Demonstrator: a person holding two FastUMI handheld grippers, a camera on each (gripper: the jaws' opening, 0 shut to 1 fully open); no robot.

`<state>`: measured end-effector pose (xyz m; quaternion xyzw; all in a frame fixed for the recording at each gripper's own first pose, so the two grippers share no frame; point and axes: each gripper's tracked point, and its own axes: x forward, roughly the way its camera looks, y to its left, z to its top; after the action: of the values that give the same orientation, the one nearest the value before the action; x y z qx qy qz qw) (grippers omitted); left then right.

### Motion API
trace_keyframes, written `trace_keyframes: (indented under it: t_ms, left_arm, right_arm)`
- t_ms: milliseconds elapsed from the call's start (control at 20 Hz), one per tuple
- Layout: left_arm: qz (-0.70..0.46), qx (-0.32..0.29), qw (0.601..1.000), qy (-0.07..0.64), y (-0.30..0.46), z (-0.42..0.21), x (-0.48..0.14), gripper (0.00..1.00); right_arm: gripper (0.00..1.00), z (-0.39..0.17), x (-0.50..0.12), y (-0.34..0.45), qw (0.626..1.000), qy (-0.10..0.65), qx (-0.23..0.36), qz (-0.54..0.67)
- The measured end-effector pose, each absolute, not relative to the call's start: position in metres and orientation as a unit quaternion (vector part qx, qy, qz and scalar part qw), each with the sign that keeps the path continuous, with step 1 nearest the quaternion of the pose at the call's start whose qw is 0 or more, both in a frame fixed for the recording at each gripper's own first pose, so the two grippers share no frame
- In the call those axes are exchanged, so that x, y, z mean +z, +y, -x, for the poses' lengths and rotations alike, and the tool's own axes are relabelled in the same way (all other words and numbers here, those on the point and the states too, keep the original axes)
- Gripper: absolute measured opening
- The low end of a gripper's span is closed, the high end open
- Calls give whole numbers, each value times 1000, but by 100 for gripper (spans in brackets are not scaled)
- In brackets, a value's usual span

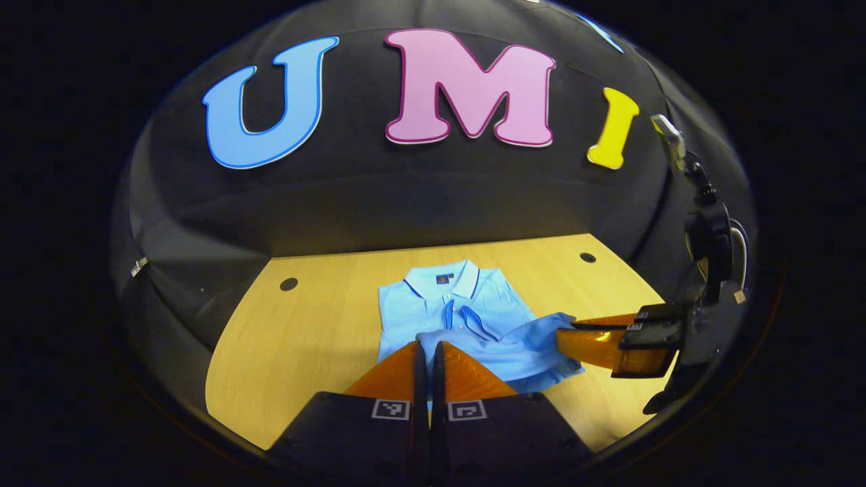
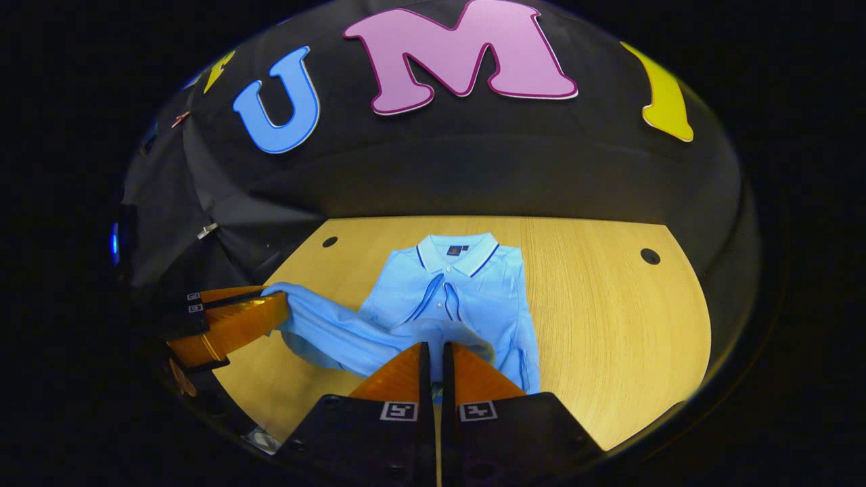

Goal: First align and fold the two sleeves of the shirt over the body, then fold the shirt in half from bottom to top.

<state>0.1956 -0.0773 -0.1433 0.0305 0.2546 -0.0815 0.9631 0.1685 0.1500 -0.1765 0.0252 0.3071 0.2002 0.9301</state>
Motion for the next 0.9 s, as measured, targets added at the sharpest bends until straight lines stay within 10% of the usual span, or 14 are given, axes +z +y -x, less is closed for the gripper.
trace_keyframes:
  t_ms: [900]
  left_arm:
    - [-54, -75, 972, 216, -59, -418, -195, 6]
  right_arm:
    - [7, -392, -209, 163, 949, 269, 151, -66]
